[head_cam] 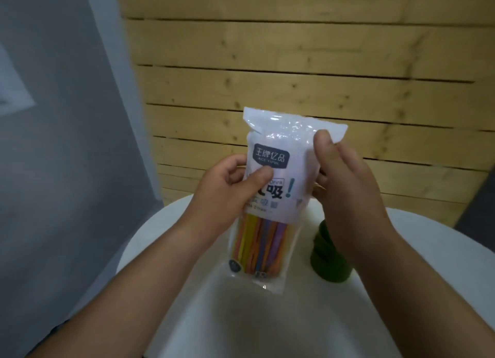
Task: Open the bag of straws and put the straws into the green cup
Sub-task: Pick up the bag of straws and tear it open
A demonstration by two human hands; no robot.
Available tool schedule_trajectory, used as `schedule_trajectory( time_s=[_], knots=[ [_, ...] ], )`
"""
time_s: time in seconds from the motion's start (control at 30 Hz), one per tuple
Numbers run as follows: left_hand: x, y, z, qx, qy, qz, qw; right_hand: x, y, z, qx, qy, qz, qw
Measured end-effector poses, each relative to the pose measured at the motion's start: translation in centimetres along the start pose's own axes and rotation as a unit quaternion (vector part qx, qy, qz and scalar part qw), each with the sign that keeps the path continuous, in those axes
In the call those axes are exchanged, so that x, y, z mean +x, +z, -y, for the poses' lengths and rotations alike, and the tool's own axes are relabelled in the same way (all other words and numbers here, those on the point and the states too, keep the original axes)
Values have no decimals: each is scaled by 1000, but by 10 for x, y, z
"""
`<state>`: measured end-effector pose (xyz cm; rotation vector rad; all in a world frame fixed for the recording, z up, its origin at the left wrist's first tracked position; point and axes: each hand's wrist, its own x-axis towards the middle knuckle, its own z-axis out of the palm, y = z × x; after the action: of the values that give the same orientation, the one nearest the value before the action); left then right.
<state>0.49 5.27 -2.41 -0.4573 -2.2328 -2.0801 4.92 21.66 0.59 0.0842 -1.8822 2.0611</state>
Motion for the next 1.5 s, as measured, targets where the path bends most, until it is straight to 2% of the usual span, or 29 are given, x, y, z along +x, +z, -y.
schedule_trajectory(
  time_s=[0.13, 0.23, 0.3, 0.43, 0.6, 0.93, 1.3, 1.5],
  knots=[
    [-13, 7, -9, 35, -6, -18, 999, -18, -16, 16, -66, -3, -13, 998],
    [-35, 12, -14, 154, -13, -89, 984, -39, -23, 19, -81, -12, -11, 997],
    [-52, 19, -20, 194, -18, -127, 972, -54, -26, 18, -99, -19, 3, 995],
    [-83, 34, -23, 64, -17, -123, 990, -84, -33, 7, -120, -31, 34, 992],
    [-109, 39, -26, -58, -34, -58, 996, -115, -34, 0, -25, -16, 126, 992],
    [-125, 25, -19, -51, -23, 0, 998, -121, -36, -12, -59, 3, 126, 990],
    [-125, 17, -11, -55, 1, 6, 998, -121, -30, -9, -78, -5, 131, 988],
    [-126, 17, -11, -49, 6, 10, 999, -116, -34, -14, -57, 40, 132, 989]
  ],
)
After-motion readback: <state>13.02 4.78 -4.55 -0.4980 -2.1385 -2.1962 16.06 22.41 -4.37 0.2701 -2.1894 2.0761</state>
